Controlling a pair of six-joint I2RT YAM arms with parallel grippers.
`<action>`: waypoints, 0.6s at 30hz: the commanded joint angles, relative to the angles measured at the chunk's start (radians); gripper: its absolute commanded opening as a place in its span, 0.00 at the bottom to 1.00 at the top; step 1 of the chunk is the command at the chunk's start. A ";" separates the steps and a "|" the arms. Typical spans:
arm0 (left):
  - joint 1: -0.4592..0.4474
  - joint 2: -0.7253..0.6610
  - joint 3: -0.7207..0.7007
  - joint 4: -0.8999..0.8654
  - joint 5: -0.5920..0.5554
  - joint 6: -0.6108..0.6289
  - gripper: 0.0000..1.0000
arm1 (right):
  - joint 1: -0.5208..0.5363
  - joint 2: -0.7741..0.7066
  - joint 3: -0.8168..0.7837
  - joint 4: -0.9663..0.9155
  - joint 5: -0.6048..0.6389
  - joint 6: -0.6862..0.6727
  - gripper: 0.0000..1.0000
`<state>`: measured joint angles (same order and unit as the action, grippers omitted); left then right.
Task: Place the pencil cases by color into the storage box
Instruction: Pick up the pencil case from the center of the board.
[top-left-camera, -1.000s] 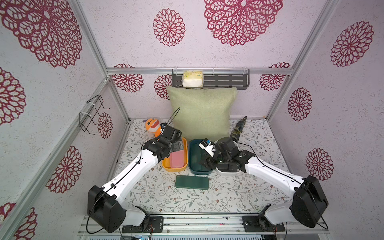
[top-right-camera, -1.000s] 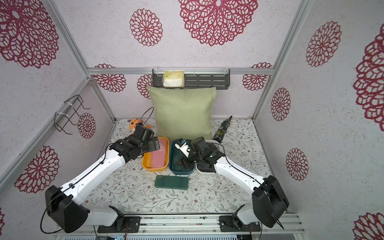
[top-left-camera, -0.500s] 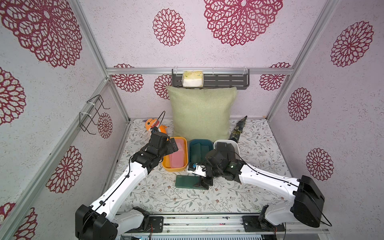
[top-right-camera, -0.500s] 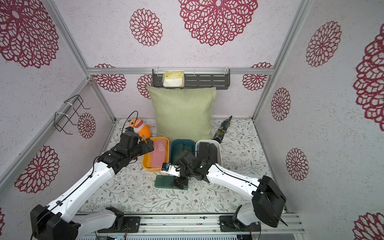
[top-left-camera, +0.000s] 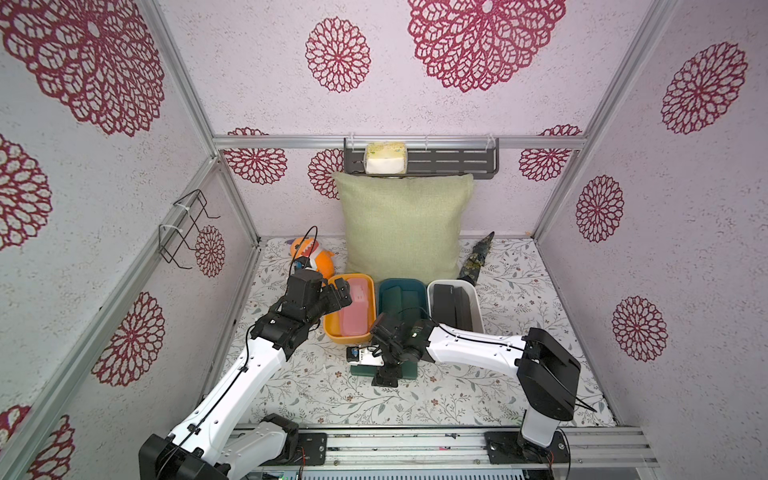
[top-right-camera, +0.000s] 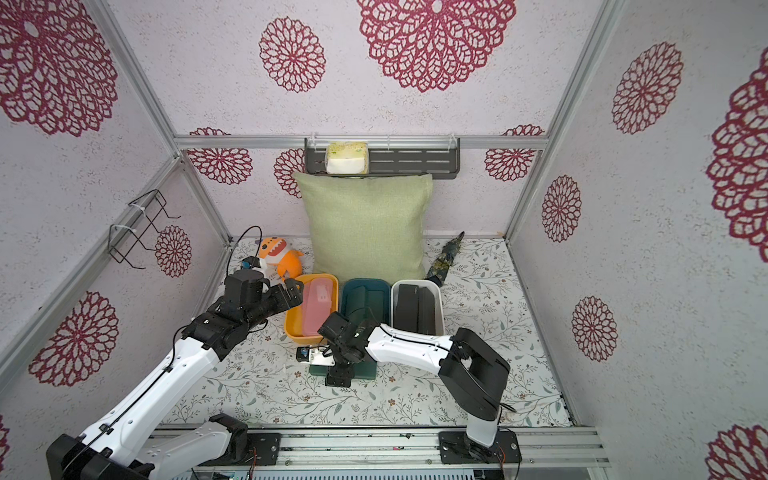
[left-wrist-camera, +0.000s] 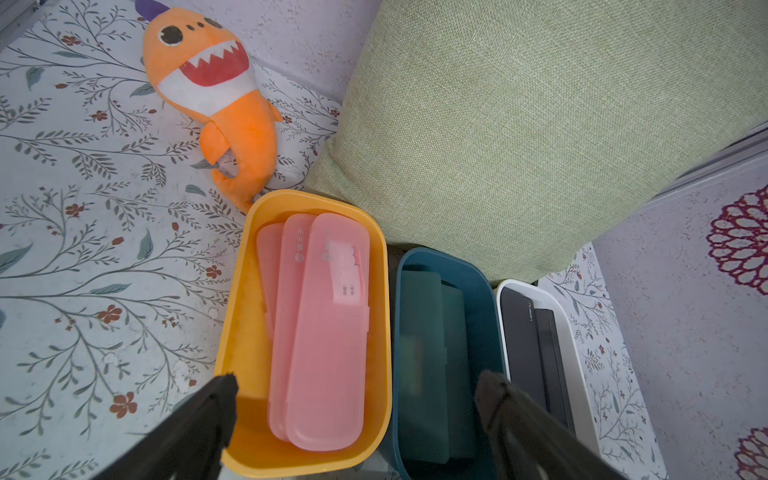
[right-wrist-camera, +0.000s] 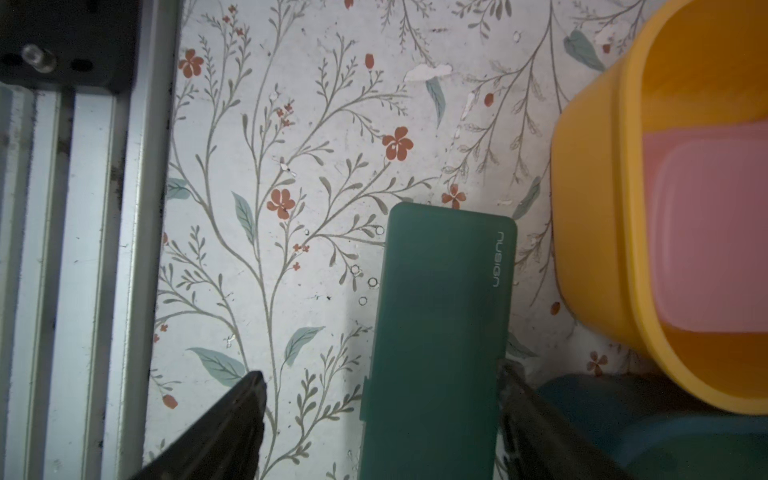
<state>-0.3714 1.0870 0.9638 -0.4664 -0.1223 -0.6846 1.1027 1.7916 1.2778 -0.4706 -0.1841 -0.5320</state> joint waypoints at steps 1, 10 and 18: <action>0.014 -0.025 -0.013 0.030 0.021 0.020 0.97 | 0.013 0.026 0.057 -0.045 0.057 -0.007 0.89; 0.030 -0.041 -0.028 0.028 0.038 0.045 0.97 | 0.014 0.115 0.134 -0.043 0.106 0.062 0.94; 0.049 -0.066 -0.043 0.018 0.054 0.055 0.97 | 0.014 0.163 0.164 -0.075 0.118 0.084 0.99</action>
<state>-0.3355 1.0374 0.9306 -0.4595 -0.0834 -0.6506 1.1145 1.9499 1.4139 -0.5079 -0.0780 -0.4736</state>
